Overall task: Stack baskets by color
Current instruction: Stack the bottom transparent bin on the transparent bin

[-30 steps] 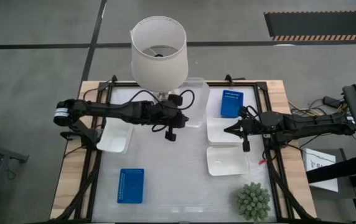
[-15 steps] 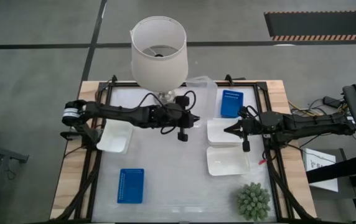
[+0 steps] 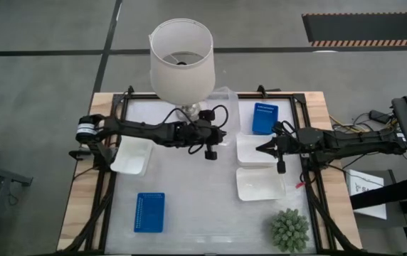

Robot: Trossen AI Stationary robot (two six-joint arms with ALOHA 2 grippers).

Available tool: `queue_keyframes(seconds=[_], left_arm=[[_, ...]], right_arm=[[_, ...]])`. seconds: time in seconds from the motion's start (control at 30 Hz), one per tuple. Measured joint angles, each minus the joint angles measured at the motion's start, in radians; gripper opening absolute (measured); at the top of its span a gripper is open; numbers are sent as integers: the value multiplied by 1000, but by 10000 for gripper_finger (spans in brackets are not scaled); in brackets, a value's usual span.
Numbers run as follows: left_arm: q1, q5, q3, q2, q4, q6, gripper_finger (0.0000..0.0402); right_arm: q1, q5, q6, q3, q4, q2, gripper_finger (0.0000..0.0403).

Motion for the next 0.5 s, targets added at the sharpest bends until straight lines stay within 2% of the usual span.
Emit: queue_keyframes(seconds=[0.33,0.5], left_arm=[[1,-16,0,4,1,-35,0],[2,-19,1,4,-18,-68,27]], right_arm=[[0,0,14,-2,-5,0,9],[0,0,15,-2,-6,0,9]])
